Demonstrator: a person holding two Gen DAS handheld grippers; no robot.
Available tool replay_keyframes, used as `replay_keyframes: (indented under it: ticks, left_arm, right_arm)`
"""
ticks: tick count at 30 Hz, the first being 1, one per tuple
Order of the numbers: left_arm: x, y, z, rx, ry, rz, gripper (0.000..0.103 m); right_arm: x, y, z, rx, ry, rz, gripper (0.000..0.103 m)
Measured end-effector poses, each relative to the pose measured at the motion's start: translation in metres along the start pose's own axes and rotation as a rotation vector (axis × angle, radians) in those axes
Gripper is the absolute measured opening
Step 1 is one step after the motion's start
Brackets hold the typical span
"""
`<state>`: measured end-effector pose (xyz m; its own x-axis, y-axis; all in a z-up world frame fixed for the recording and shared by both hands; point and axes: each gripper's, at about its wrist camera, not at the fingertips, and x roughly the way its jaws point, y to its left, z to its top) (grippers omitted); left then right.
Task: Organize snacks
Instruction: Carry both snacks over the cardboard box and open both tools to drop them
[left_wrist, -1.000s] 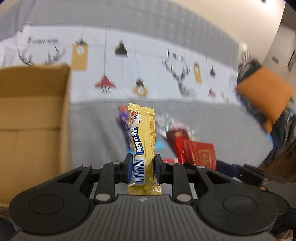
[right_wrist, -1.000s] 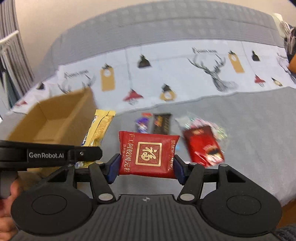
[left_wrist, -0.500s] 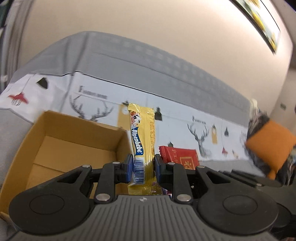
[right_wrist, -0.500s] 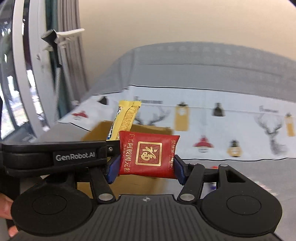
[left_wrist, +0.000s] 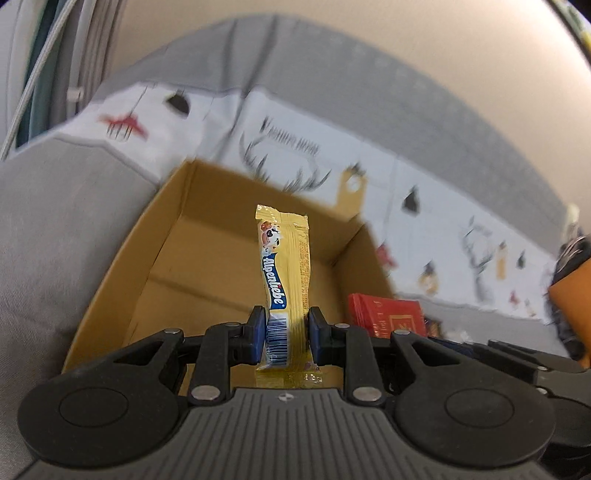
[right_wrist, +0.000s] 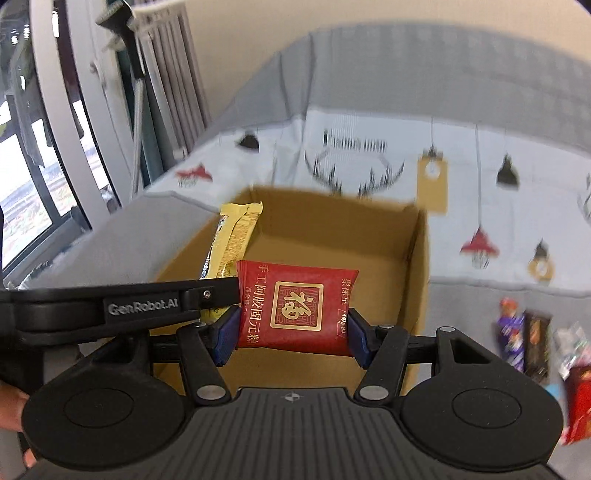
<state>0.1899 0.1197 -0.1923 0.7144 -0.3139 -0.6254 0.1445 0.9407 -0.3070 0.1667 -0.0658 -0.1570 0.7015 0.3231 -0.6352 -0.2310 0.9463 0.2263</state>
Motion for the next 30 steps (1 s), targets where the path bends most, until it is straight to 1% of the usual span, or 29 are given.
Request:
replay_keyframes:
  ticks: [5,9,11,15,20,21,22,23,24,25,26,27,28,29,30]
  left_arm:
    - [0.030,0.007,-0.011,0.015,0.098,0.045,0.027]
    - [0.045,0.012,-0.019,0.025,0.159,0.069,0.027]
    - [0.049,0.012,-0.022,0.034,0.177,0.083,0.027]
    - [0.059,0.012,-0.026,0.046,0.209,0.114,0.027]
    - [0.058,0.011,-0.025,0.039,0.210,0.145,0.028]
    - [0.056,0.010,-0.024,0.033,0.200,0.152,0.030]
    - [0.053,0.010,-0.022,0.025,0.191,0.161,0.040]
    - [0.050,0.011,-0.020,0.014,0.186,0.181,0.058]
    - [0.047,0.011,-0.018,0.003,0.182,0.202,0.067]
    - [0.043,0.011,-0.016,-0.011,0.169,0.216,0.082]
    - [0.038,0.010,-0.014,-0.023,0.152,0.214,0.088]
    - [0.033,0.008,-0.013,-0.031,0.135,0.197,0.089]
    - [0.028,0.003,-0.011,-0.032,0.128,0.176,0.094]
    - [0.025,-0.003,-0.010,-0.028,0.127,0.170,0.098]
    - [0.022,-0.013,-0.009,-0.015,0.117,0.173,0.098]
  right_arm:
    - [0.031,-0.008,-0.016,0.024,0.096,-0.013,0.062]
    - [0.049,-0.014,-0.025,0.021,0.149,-0.028,0.062]
    - [0.055,-0.015,-0.029,0.010,0.180,-0.027,0.062]
    - [0.062,-0.009,-0.029,-0.058,0.198,-0.046,0.062]
    - [0.065,-0.004,-0.028,-0.092,0.195,-0.029,0.062]
    - [0.064,-0.005,-0.028,-0.091,0.190,-0.022,0.063]
    - [0.063,-0.005,-0.028,-0.083,0.178,-0.020,0.067]
    - [0.061,-0.007,-0.028,-0.070,0.160,-0.029,0.071]
    - [0.059,-0.011,-0.027,-0.050,0.150,-0.040,0.080]
    - [0.056,-0.016,-0.026,-0.023,0.141,-0.031,0.083]
    - [0.051,-0.024,-0.025,0.005,0.125,0.001,0.085]
    - [0.046,-0.032,-0.024,0.035,0.110,0.036,0.087]
    - [0.039,-0.038,-0.025,0.058,0.097,0.060,0.093]
    - [0.032,-0.045,-0.025,0.072,0.081,0.085,0.094]
    - [0.026,-0.050,-0.025,0.079,0.065,0.107,0.094]
